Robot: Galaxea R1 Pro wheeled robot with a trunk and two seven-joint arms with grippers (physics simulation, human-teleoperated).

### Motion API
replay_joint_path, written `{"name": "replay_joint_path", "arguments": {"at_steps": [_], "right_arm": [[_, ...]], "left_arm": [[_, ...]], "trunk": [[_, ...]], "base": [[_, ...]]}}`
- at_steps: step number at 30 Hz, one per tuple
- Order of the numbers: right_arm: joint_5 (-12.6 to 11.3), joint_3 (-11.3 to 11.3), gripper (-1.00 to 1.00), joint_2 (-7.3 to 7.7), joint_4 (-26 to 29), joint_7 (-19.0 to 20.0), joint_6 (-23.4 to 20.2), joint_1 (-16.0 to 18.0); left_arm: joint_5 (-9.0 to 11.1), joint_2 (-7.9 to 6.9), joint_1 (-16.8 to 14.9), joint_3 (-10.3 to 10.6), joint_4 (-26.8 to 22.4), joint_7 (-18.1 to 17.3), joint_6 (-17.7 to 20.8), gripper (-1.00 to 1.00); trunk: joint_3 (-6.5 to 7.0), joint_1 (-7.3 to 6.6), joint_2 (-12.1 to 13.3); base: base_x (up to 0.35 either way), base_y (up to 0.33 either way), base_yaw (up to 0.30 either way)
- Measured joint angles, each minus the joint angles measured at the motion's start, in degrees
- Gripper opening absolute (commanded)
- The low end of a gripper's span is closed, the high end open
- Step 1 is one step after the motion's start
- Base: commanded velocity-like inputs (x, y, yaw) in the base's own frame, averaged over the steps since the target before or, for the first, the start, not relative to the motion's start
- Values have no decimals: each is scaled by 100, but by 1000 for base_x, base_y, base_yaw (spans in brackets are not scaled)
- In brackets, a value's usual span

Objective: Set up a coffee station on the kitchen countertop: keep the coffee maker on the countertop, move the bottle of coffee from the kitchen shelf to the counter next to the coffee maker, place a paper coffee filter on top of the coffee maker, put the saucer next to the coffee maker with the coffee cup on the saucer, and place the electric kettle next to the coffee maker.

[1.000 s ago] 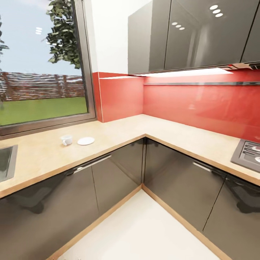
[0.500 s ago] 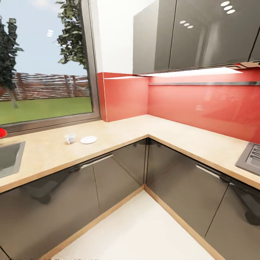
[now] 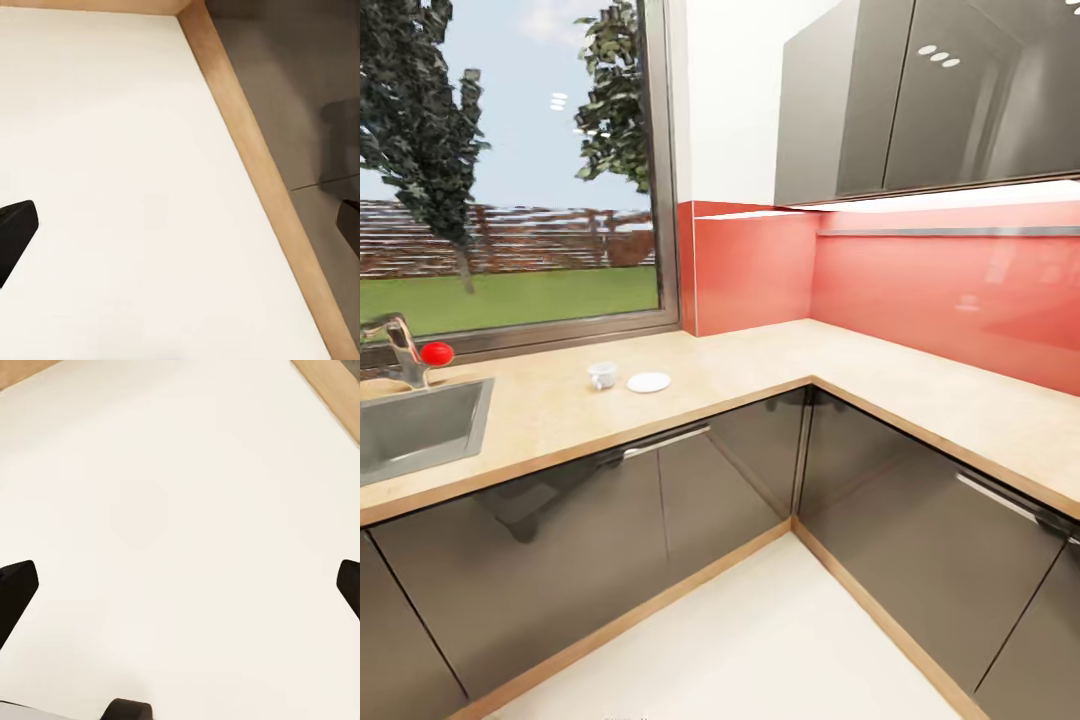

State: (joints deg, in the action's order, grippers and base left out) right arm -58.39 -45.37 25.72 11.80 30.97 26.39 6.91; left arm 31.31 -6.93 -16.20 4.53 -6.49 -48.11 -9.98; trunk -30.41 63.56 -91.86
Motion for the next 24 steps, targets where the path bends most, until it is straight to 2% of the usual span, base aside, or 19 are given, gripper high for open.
{"name": "replay_joint_path", "arguments": {"at_steps": [3,8,12,24], "right_arm": [[-1,1,100,3,0,-5,1,-1],[-1,1,100,9,-1,0,4,-1],[0,0,100,4,2,2,2,0],[2,0,100,-1,6,-6,0,0]], "left_arm": [[0,0,0,1,1,1,0,100],[-2,1,-1,7,0,2,0,100],[-1,0,0,5,-1,1,0,100],[0,0,0,-7,0,0,0,100]], "trunk": [[0,0,0],[0,0,0],[0,0,0],[0,0,0]], "base": [[0,-91,156],[0,-265,45],[0,-200,178],[0,-26,257]]}}
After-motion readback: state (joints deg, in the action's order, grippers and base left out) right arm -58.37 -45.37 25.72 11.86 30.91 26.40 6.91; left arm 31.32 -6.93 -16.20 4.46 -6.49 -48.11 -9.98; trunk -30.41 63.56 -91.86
